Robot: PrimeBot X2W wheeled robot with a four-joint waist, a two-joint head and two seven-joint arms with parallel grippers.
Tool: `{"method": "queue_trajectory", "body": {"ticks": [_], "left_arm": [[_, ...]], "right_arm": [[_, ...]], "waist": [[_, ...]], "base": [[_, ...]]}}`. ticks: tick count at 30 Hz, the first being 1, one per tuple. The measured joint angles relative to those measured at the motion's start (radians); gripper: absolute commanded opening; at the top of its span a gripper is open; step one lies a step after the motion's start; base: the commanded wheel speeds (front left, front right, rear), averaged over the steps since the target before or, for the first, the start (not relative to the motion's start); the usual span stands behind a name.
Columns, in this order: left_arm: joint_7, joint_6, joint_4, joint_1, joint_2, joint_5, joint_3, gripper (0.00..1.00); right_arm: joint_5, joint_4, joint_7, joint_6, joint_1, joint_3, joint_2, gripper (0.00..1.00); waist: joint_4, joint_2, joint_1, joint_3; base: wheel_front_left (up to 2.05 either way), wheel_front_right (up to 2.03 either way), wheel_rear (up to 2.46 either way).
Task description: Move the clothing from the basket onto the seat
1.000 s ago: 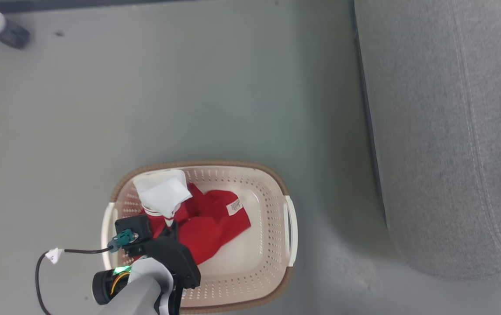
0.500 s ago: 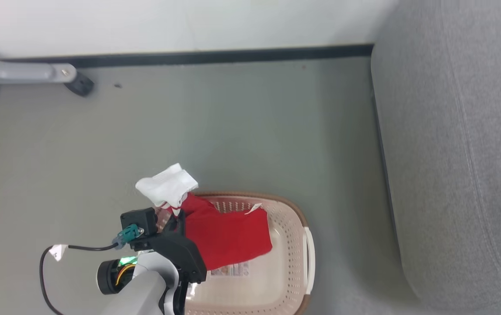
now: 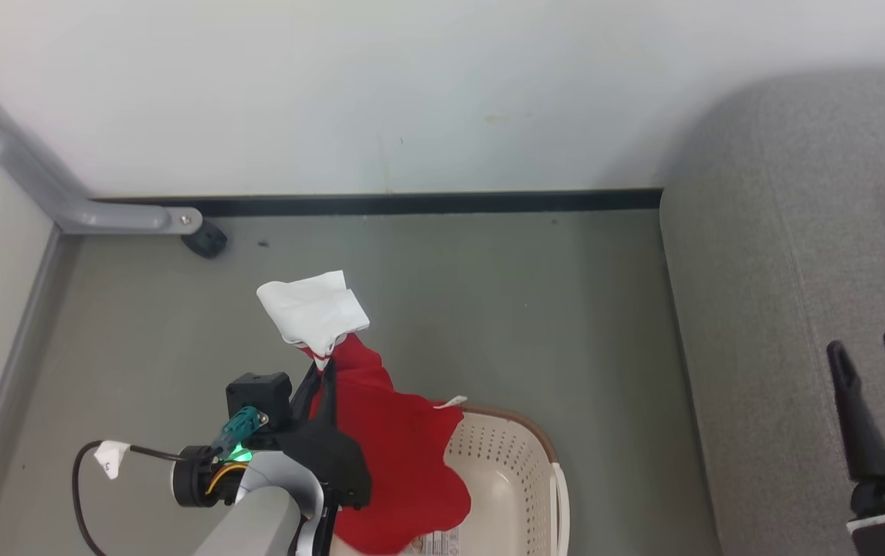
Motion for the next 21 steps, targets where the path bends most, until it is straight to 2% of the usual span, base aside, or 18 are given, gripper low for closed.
{"method": "queue_trajectory", "body": {"ticks": [6,13,21], "left_arm": [[0.0,0.0,-0.116,0.052,0.0,0.145,0.083,0.0],[0.0,0.0,-0.321,0.126,0.002,0.309,0.149,0.0],[0.0,0.0,-0.577,0.186,0.007,0.409,0.142,0.0]], "right_arm": [[-0.011,0.035,0.0,0.0,0.025,0.045,0.037,1.0],[-0.045,0.069,0.0,-0.002,0.043,0.108,0.077,1.0],[-0.065,0.079,0.007,-0.004,0.077,0.166,0.107,1.0]], "waist": [[0.011,0.0,0.0001,-0.07],[0.024,0.0001,0.0001,-0.146],[0.042,0.0,0.0001,-0.22]], "base": [[0.0,0.0,0.0],[0.0,0.0,0.0],[0.0,0.0,0.0]]}}
